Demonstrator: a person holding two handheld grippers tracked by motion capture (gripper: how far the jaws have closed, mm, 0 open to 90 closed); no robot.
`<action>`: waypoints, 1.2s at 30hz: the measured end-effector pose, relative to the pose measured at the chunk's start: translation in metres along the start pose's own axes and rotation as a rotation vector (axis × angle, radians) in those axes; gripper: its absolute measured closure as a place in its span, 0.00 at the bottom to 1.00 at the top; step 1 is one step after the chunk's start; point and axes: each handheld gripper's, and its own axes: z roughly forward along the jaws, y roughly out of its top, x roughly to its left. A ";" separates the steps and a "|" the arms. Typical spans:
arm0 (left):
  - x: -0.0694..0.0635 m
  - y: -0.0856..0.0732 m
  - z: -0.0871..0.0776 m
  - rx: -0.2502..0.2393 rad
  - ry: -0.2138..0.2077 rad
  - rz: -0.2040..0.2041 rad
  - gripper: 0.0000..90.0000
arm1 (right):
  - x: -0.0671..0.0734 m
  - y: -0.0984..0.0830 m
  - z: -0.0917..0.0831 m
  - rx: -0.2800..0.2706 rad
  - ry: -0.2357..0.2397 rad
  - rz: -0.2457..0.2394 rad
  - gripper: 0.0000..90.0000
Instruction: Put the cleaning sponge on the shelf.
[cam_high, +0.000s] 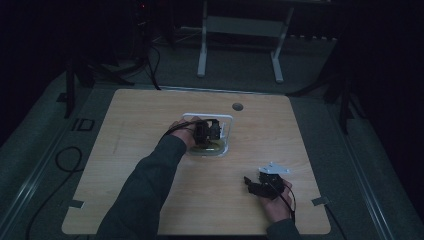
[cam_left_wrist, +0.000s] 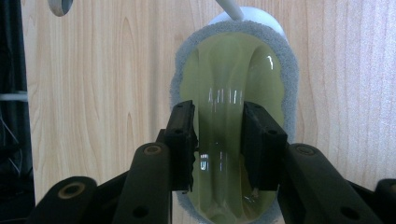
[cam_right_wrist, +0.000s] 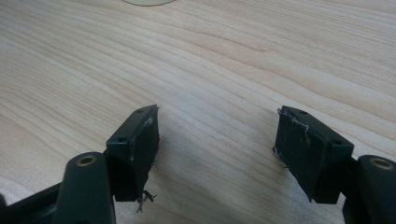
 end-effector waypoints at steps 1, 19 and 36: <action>0.000 0.000 0.000 0.002 -0.001 0.001 0.70 | 0.000 0.000 0.000 0.000 0.000 0.000 0.33; -0.007 -0.001 -0.018 -0.018 0.036 0.005 0.68 | 0.000 0.000 0.000 0.000 0.000 0.000 0.33; -0.007 -0.024 -0.060 -0.140 -0.001 -0.194 0.74 | 0.000 0.000 0.000 -0.001 -0.001 -0.001 0.33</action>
